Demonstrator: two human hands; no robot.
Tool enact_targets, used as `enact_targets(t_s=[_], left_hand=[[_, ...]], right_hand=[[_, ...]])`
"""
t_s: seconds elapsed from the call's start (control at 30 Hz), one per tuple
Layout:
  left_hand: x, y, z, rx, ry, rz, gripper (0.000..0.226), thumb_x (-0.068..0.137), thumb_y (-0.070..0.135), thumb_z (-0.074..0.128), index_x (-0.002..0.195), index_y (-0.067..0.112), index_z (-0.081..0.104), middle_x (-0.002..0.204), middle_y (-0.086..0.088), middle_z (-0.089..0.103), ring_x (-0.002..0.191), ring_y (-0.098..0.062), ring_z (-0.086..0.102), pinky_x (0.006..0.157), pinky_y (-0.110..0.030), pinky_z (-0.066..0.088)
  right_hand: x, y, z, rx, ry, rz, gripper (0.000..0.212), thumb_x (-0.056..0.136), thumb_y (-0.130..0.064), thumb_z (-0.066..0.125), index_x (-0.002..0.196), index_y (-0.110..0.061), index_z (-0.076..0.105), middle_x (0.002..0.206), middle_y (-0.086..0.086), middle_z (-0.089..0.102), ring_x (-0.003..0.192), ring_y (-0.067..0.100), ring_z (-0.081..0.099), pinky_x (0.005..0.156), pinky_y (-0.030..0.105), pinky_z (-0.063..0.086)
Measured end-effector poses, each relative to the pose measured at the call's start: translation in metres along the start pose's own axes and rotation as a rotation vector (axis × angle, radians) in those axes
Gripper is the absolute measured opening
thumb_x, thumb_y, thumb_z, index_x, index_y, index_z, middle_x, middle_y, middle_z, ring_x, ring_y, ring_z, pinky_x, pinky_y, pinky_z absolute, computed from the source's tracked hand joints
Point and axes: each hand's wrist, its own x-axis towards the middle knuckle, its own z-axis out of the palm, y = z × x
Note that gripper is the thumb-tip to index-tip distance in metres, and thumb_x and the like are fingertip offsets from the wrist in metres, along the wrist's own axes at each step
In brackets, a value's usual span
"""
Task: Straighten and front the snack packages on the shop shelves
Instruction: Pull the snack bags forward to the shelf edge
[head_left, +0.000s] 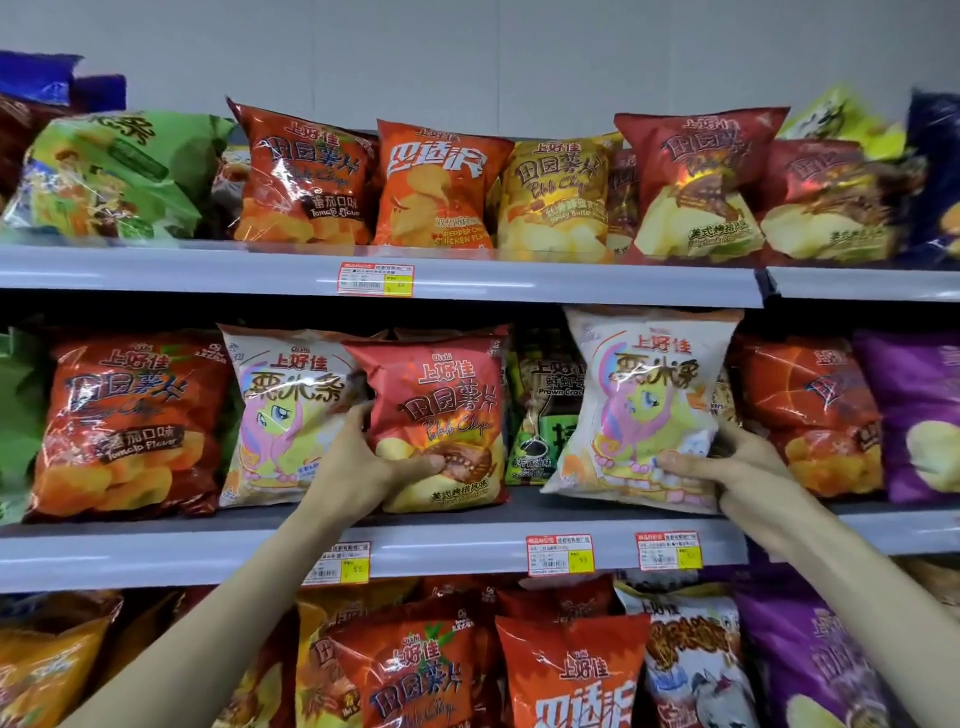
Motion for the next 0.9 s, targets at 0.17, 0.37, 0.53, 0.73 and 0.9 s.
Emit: enact_targets(t_s=[0.17, 0.37, 0.53, 0.73, 0.9], left_hand=[[-0.005, 0.000, -0.003, 0.002, 0.052, 0.065, 0.085, 0.057, 0.017, 0.103, 0.125, 0.032, 0.054, 0.111, 0.005, 0.079, 0.097, -0.012, 0.077, 0.094, -0.042, 0.060], [-0.007, 0.000, -0.013, 0.031, 0.031, 0.045, 0.080, 0.066, 0.023, 0.100, 0.132, 0.019, 0.056, 0.111, 0.003, 0.079, 0.094, -0.009, 0.077, 0.092, -0.040, 0.063], [-0.008, -0.004, -0.016, 0.094, 0.026, 0.036, 0.071, 0.072, 0.052, 0.093, 0.128, 0.024, 0.061, 0.111, 0.006, 0.079, 0.098, -0.011, 0.077, 0.093, -0.048, 0.062], [-0.031, 0.002, -0.023, 0.321, 0.087, 0.140, 0.057, 0.081, 0.043, 0.089, 0.128, 0.037, 0.057, 0.103, 0.018, 0.075, 0.087, 0.001, 0.071, 0.080, -0.033, 0.058], [-0.043, 0.011, -0.036, 0.503, 0.120, 0.180, 0.070, 0.086, 0.048, 0.083, 0.147, 0.033, 0.052, 0.142, 0.014, 0.058, 0.112, -0.008, 0.067, 0.096, -0.040, 0.058]], right_hand=[[-0.002, -0.001, 0.015, -0.190, 0.047, -0.082, 0.058, 0.067, -0.008, 0.095, 0.117, -0.022, 0.072, 0.105, -0.001, 0.081, 0.094, 0.022, 0.079, 0.073, 0.039, 0.066], [0.003, 0.003, 0.041, -0.227, 0.086, -0.116, 0.054, 0.074, -0.009, 0.093, 0.119, -0.026, 0.067, 0.110, -0.005, 0.076, 0.084, 0.013, 0.079, 0.064, 0.033, 0.065], [-0.002, 0.013, 0.052, -0.647, 0.091, -0.067, 0.072, 0.071, -0.065, 0.086, 0.129, -0.033, 0.058, 0.116, -0.018, 0.071, 0.094, 0.005, 0.071, 0.084, 0.020, 0.056], [-0.028, 0.017, 0.071, -0.815, 0.337, -0.398, 0.072, 0.089, -0.028, 0.081, 0.150, -0.019, 0.045, 0.144, -0.003, 0.040, 0.138, 0.020, 0.040, 0.109, 0.030, 0.033], [-0.041, 0.005, 0.103, -0.893, 0.110, -0.662, 0.047, 0.096, -0.026, 0.070, 0.140, -0.020, 0.055, 0.140, -0.010, 0.043, 0.136, 0.012, 0.040, 0.112, 0.031, 0.038]])
